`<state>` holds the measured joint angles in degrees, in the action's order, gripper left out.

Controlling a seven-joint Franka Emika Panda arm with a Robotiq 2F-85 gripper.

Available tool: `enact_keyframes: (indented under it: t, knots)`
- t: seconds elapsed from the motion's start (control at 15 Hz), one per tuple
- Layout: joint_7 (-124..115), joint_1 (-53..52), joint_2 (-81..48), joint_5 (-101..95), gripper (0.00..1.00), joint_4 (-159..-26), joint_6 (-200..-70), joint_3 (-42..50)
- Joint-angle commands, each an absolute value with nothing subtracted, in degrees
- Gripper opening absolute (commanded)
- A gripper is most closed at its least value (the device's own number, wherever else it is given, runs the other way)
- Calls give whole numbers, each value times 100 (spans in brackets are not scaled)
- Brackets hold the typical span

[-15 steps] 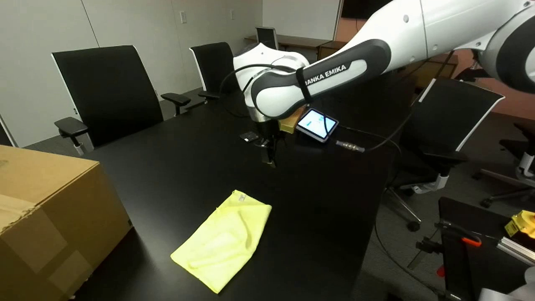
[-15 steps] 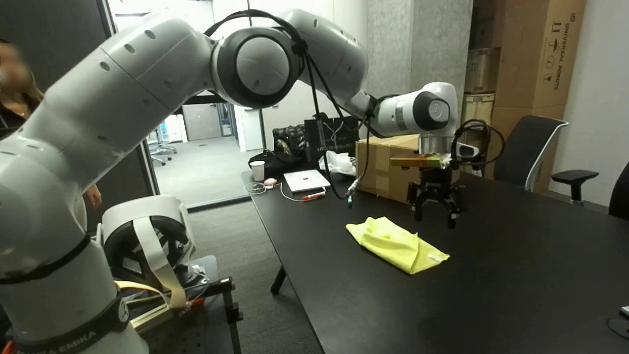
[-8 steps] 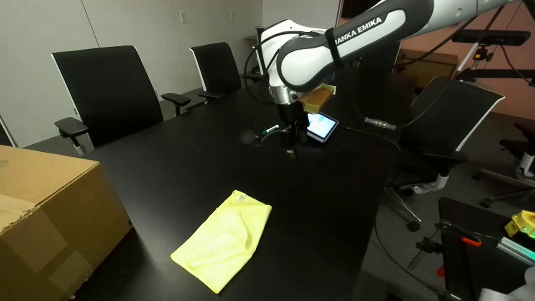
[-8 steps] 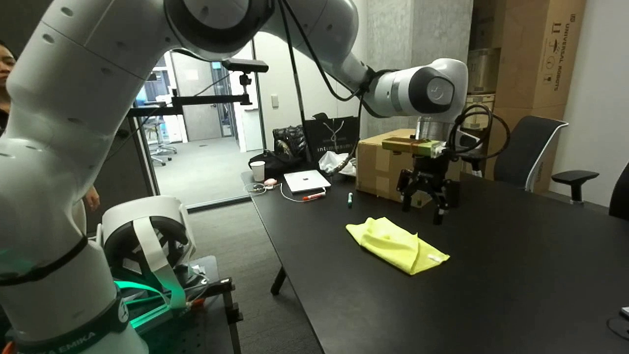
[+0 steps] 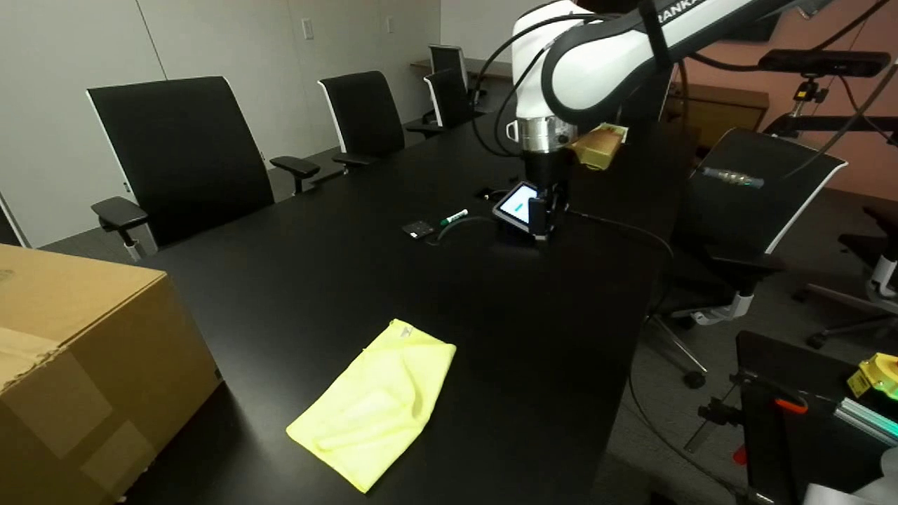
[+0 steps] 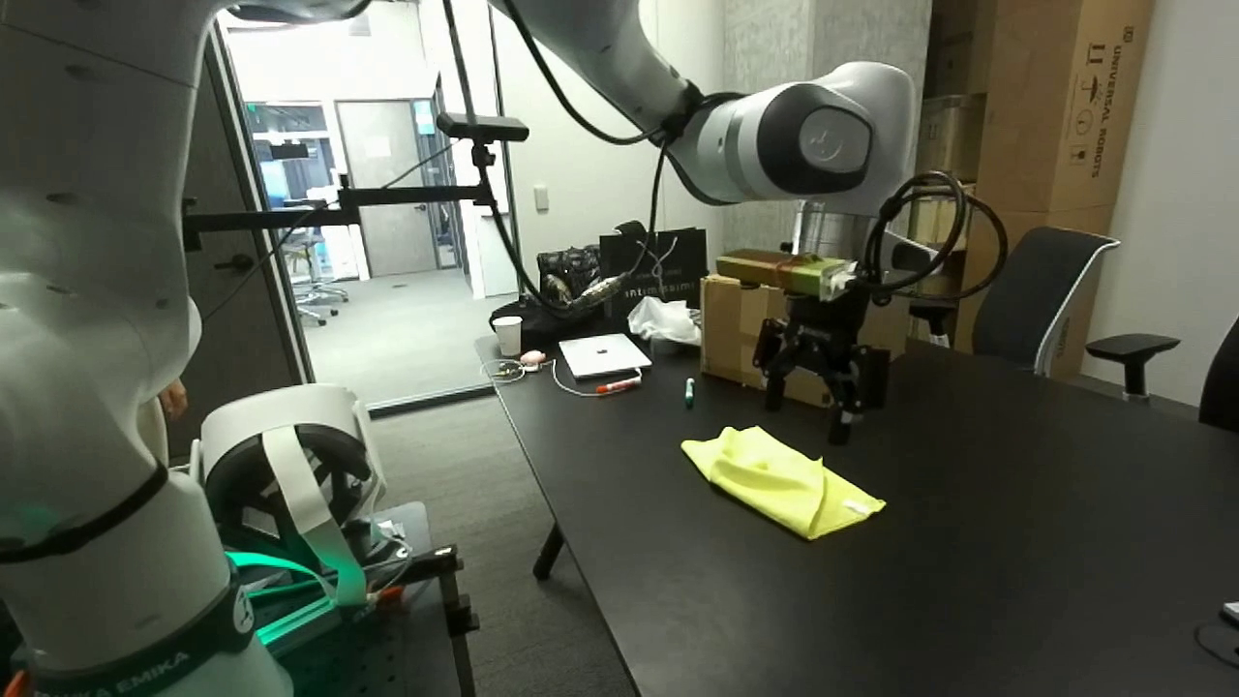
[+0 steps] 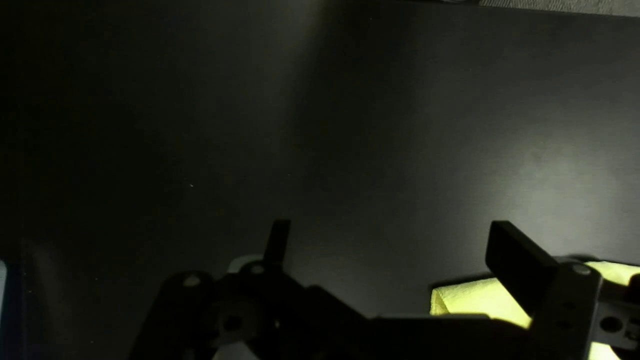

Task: Fold the yellow towel from bottom to top.

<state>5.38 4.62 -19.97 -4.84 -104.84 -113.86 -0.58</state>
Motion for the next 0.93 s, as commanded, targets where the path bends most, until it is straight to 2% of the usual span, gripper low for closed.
enact_keyframes:
  t: [0.0, 0.33, 0.4, 0.87]
  knots:
    - [912, 568, -847, -351, 100, -11904, -12195, 62]
    - [1360, 698, 385, -349, 100, -13415, -12917, 348]
    - [1092, 577, -361, -476, 100, -12578, -12507, 312]
    - [1108, 558, -342, -478, 100, -12686, -12523, 344]
